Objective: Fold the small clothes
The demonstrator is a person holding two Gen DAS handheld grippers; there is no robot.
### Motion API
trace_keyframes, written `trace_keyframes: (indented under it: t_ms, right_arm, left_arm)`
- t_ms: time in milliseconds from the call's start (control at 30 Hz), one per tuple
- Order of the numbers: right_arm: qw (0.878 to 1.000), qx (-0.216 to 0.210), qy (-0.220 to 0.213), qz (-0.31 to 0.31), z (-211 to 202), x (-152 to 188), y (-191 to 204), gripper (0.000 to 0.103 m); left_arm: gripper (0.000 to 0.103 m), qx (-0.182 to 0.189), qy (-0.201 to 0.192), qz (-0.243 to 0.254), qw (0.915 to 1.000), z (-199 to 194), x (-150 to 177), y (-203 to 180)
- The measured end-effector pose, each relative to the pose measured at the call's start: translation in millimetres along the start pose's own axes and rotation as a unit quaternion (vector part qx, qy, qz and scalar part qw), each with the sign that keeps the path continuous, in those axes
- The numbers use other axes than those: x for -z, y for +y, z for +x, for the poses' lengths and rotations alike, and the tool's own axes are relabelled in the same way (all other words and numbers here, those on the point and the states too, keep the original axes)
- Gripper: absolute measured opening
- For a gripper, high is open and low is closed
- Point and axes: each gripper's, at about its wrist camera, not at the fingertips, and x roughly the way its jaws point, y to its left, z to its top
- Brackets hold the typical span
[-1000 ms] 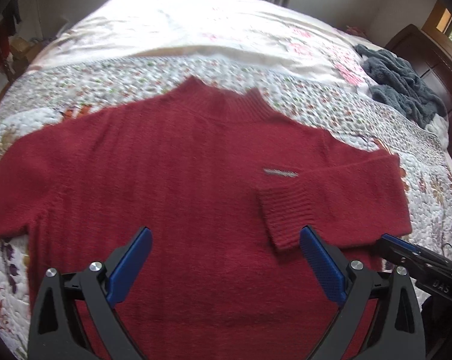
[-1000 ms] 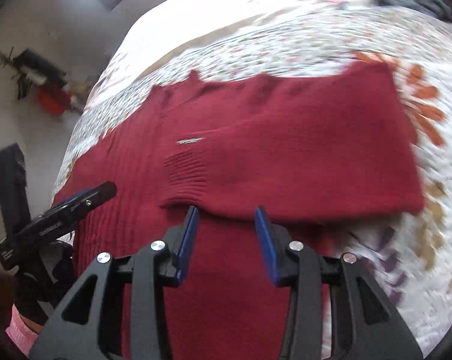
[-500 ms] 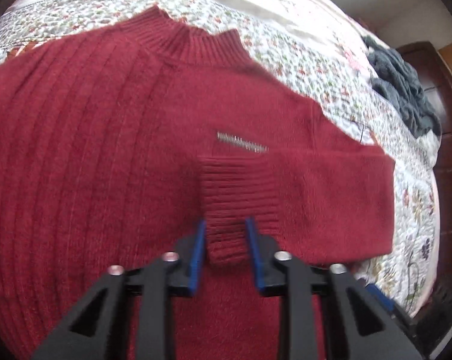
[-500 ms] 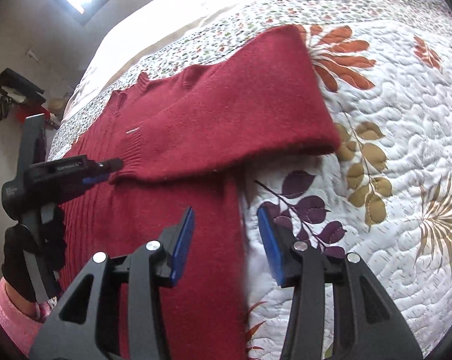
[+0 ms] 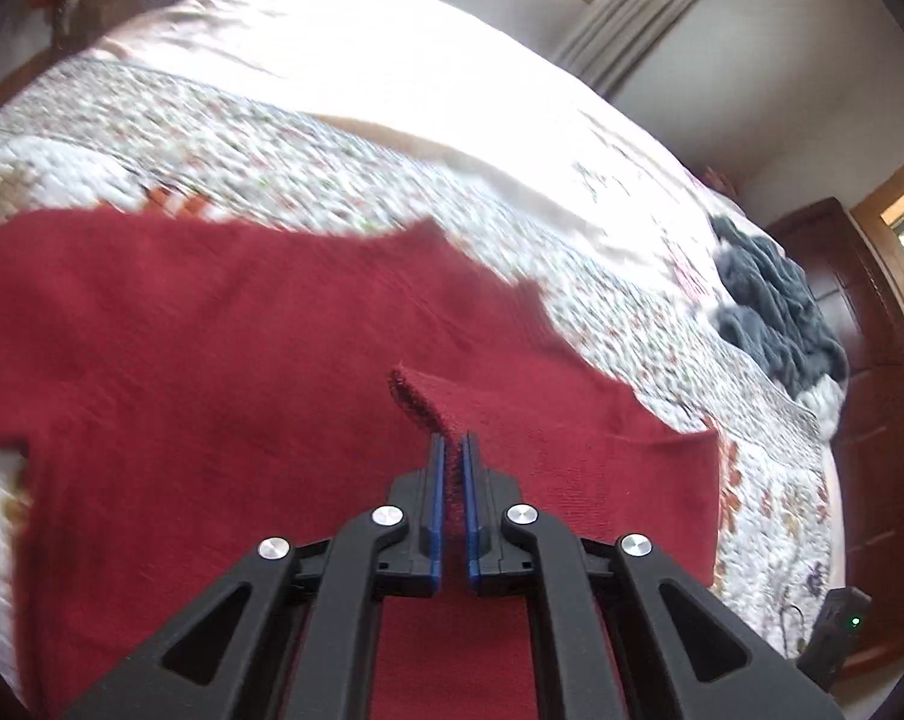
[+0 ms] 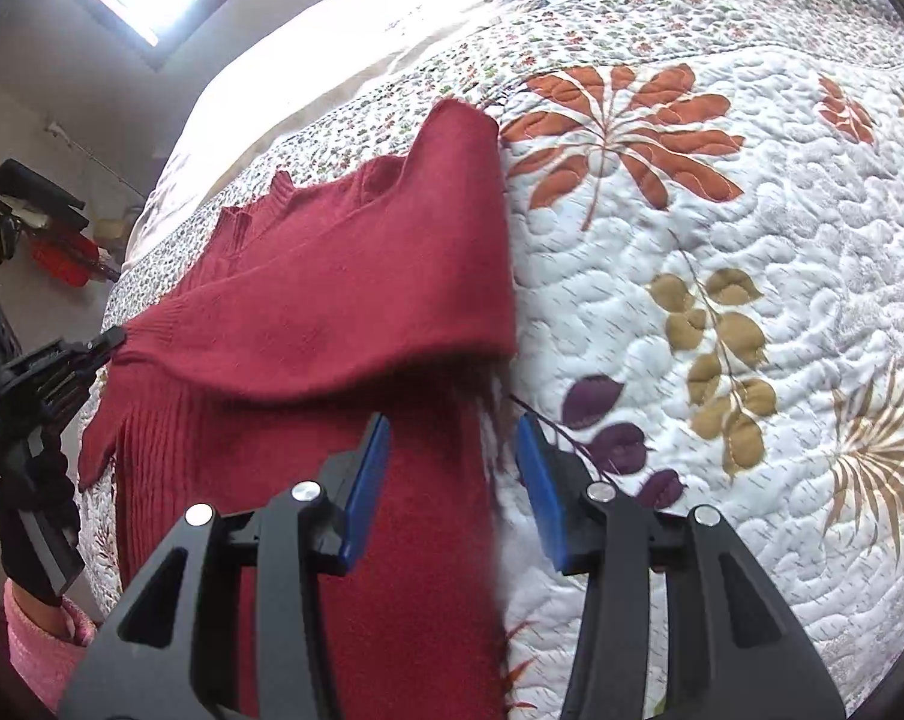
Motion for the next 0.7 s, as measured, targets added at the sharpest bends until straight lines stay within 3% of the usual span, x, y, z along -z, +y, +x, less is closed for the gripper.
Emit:
trace_keyframes:
  t_ms: [233,333,433,567,700]
  right_arm:
    - [1.0,-0.003,0.004,0.024,28,-30,14,0.048]
    - [0.999,0.014,0.017,0.024,48,-40,17,0.047]
    - [0.997,0.06,0.044,0.021,73,-42,13,0.043]
    - [0.997,0.068,0.045,0.011,80,-39,13,0.044]
    - [0.996,0.075,0.039,-0.002,63,-42,23,0.048]
  left_arm:
    - [0.005,-0.039,-0.023,-0.023,0.9987,-14,-17,53]
    - [0.005,-0.056,-0.006,-0.021,0.9982,-2,-15,71]
    - [0.005,-0.081,0.023,-0.009,0.9964,22,-6,78]
    - [0.011,-0.099,0.058,-0.008,0.9934,40,3,90]
    - [0.012,-0.095,0.043,-0.011,0.9945,16,-3,91]
